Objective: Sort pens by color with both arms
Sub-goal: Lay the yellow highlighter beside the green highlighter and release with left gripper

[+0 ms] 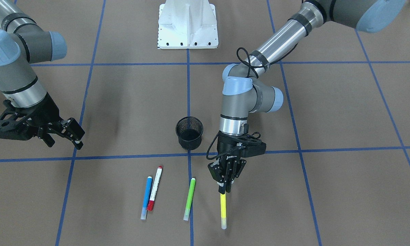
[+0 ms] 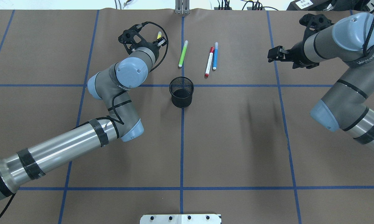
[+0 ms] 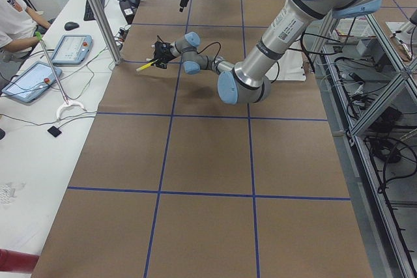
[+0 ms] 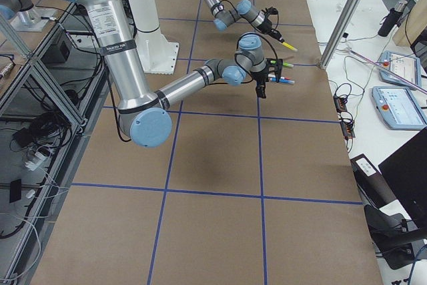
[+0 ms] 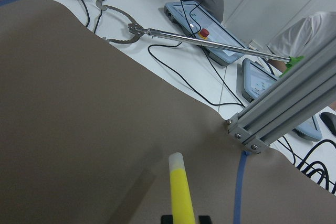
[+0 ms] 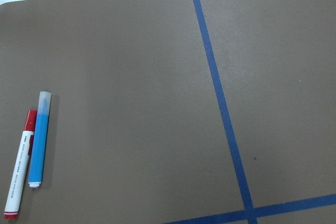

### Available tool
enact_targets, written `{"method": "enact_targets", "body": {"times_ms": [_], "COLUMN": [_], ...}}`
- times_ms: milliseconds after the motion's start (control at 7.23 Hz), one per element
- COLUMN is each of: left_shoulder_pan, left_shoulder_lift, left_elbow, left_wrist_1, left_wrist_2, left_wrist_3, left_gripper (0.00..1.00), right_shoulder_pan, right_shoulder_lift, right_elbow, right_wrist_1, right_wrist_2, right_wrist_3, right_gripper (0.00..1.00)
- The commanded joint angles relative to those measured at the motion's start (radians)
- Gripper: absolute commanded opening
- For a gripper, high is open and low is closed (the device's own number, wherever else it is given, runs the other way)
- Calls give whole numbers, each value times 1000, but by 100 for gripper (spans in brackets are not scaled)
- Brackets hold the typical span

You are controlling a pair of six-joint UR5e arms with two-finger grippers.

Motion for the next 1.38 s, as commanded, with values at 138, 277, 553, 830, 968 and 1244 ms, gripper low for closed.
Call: {"method": "enact_targets", "body": {"times_ms": [138, 277, 553, 830, 968, 1244], "left_shoulder_pan": [14, 13, -12, -105, -134, -217], "left_shoulder_lift": [1, 12, 29, 120, 253, 387], "left_elbow": [-21, -76, -228, -517, -717, -936], "left_wrist_1": [-2, 5, 190, 552, 706, 973], "left_wrist_2": [-17, -43, -185, -412, -484, -589], "left_wrist_3": [14, 101, 183, 381, 528, 845], "left_gripper": [94, 100, 100, 100, 100, 100], "right_shoulder_pan": [-2, -3, -3, 1, 26, 116], "right_shoulder_lift": [0, 0, 9, 11, 9, -26], "right_elbow": [-2, -10, -10, -10, -12, -33], "right_wrist_1": [0, 0, -3, -14, -17, -17], "right_wrist_2": [-5, -5, -2, 2, 9, 85], "right_wrist_3": [0, 0, -1, -20, -40, -212], "right_gripper": [100, 100, 100, 100, 100, 100]}}
